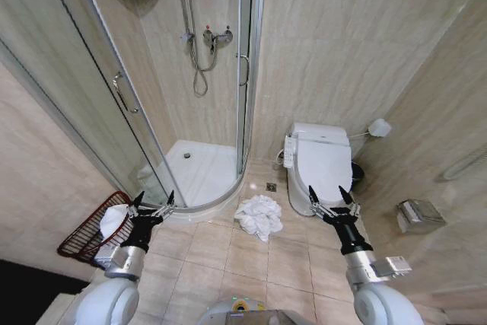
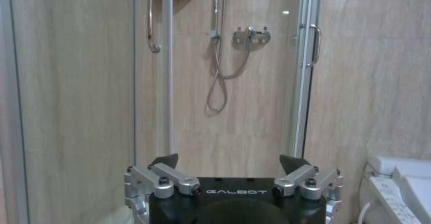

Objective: Discard the used towel into the hamper.

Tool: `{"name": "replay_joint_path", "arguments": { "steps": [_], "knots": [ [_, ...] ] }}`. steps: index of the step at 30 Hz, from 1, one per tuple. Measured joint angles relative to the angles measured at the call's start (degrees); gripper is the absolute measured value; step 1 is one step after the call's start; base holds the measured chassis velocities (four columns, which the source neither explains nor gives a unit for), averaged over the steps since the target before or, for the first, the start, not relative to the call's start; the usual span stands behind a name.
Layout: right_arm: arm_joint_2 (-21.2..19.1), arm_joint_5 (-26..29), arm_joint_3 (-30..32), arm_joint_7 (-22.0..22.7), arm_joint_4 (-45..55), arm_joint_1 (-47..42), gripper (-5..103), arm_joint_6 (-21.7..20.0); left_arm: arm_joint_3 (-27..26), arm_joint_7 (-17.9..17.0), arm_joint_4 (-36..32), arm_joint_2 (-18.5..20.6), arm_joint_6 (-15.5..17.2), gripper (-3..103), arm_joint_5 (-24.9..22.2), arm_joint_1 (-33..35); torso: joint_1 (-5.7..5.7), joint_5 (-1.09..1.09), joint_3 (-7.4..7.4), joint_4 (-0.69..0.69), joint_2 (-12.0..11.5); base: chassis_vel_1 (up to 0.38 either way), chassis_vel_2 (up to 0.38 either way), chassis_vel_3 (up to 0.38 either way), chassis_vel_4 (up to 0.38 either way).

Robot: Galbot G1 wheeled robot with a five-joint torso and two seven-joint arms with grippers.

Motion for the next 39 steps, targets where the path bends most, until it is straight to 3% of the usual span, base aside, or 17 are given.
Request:
{"name": "replay_joint_path", "arguments": {
  "steps": [39],
  "knots": [
    [0.0, 0.0, 0.0, 0.0, 0.0, 0.0, 100, 0.0, 0.0, 0.0, 0.0, 0.0, 0.0, 98, 0.0, 0.0, -5.17, 0.00, -6.06, 0.00, -11.2, 0.000, 0.000, 0.000, 0.000]
  ]
}}
